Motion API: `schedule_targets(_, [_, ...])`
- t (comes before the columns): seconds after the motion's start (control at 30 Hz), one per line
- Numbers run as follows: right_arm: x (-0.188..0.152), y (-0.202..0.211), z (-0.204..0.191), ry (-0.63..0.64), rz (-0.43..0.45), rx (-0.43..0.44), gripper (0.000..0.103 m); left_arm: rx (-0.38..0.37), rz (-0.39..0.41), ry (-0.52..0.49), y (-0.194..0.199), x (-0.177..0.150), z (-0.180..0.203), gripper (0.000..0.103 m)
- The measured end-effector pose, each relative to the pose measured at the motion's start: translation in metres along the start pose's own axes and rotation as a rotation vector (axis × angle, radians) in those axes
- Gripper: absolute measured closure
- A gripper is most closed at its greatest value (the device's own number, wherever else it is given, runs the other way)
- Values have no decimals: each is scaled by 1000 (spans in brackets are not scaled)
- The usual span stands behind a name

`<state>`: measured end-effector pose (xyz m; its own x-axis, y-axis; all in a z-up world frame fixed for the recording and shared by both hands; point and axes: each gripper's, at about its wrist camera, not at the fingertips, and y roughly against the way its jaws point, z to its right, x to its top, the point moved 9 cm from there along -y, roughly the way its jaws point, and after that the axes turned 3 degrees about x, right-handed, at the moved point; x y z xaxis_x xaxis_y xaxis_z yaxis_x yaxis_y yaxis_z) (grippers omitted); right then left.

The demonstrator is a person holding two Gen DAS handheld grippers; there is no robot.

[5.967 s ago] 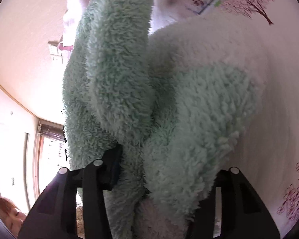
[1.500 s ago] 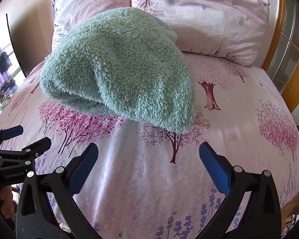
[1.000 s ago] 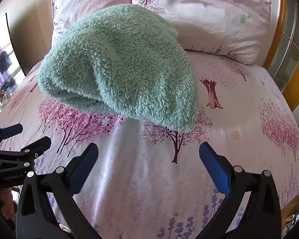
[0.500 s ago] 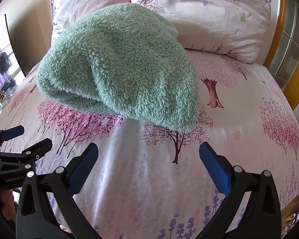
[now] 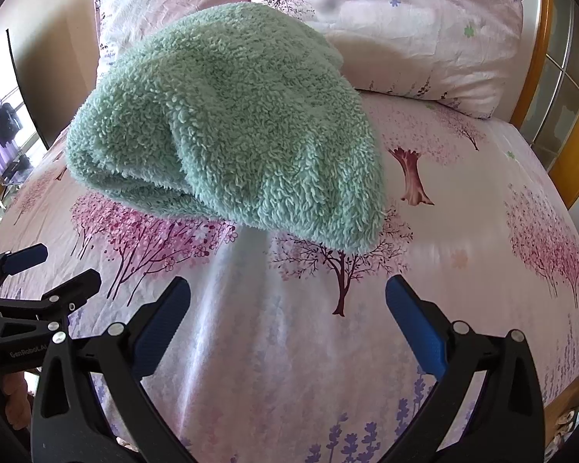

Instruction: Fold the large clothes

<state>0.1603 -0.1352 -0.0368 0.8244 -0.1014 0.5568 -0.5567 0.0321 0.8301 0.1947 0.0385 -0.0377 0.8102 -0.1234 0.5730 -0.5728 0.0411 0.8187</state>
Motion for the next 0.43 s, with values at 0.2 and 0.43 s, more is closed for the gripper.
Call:
schedule_targets(0.2, [0, 0, 0, -1, 0, -1, 2, -4, 3, -2, 3, -1, 5, 3])
schedule_targets(0.43, [-1, -1, 1, -8, -4, 0, 2, -7, -7, 0, -1, 0, 2, 3])
